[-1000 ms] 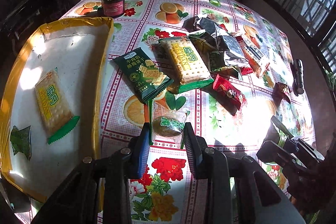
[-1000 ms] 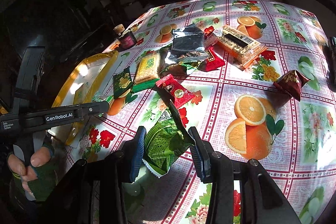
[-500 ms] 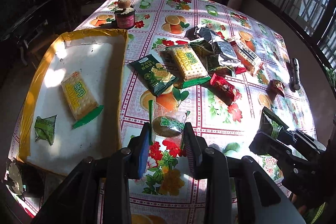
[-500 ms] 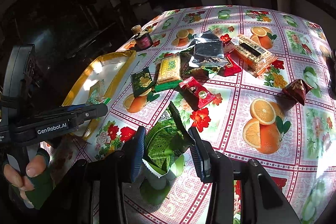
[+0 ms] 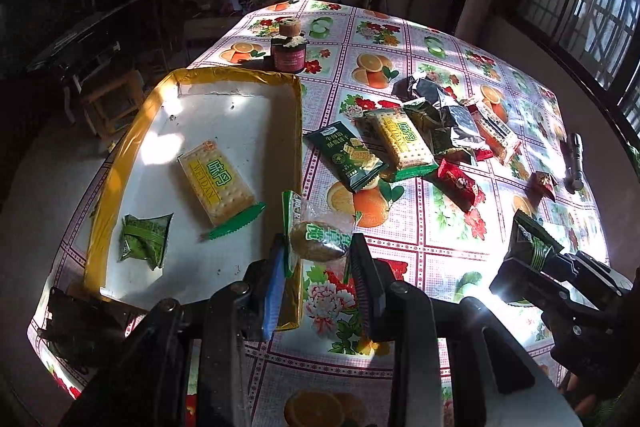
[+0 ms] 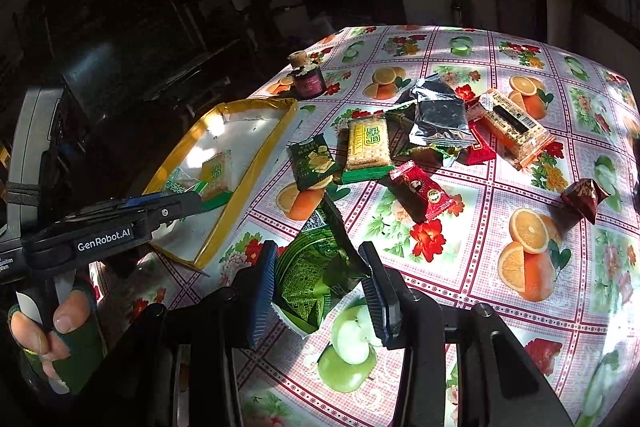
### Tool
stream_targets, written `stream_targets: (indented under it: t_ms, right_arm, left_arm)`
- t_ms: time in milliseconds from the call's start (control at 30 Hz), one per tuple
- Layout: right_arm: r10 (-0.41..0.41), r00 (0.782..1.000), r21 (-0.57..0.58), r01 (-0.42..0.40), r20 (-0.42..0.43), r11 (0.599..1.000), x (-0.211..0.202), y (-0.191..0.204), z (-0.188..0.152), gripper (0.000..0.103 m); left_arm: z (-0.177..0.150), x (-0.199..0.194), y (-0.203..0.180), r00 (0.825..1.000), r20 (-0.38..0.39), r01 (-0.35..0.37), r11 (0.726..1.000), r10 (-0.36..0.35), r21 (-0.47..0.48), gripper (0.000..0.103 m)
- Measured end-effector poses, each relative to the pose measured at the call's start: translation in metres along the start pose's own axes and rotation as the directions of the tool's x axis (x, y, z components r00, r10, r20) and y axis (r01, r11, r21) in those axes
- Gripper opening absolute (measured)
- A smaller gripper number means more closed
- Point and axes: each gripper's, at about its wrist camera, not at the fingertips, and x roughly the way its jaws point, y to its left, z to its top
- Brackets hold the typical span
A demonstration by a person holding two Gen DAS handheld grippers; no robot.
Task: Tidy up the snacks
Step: 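Carry both bags to the tray while the right tool releases the green chips bag inside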
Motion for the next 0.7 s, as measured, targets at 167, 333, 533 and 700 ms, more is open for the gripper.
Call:
stream_targets:
  t_ms: [167,333,533,700]
  right_arm:
    - [0.020,1.000,-0.026,-0.021,-0.014,0.999,0.009,0.017,0.004,0.044]
    - [0.051,0.998,-0.052,-0.052,-0.023,0.997,0.020,0.036,0.012,0.044]
    - [0.087,0.996,-0.089,-0.089,-0.029,0.992,0.033,0.061,0.023,0.045]
    - [0.112,0.993,-0.117,-0.115,-0.038,0.986,0.044,0.078,0.031,0.045]
  left_arm:
    - [0.000,-0.002,0.019,1.000,0.001,-0.028,0.999,0.028,-0.028,0.030]
    - [0.001,-0.003,0.037,0.998,0.005,-0.055,0.997,0.055,-0.061,0.030]
    - [0.002,-0.003,0.056,0.995,0.007,-0.097,0.991,0.098,-0.094,0.030]
    - [0.003,0.001,0.071,0.993,0.002,-0.114,0.986,0.115,-0.120,0.030]
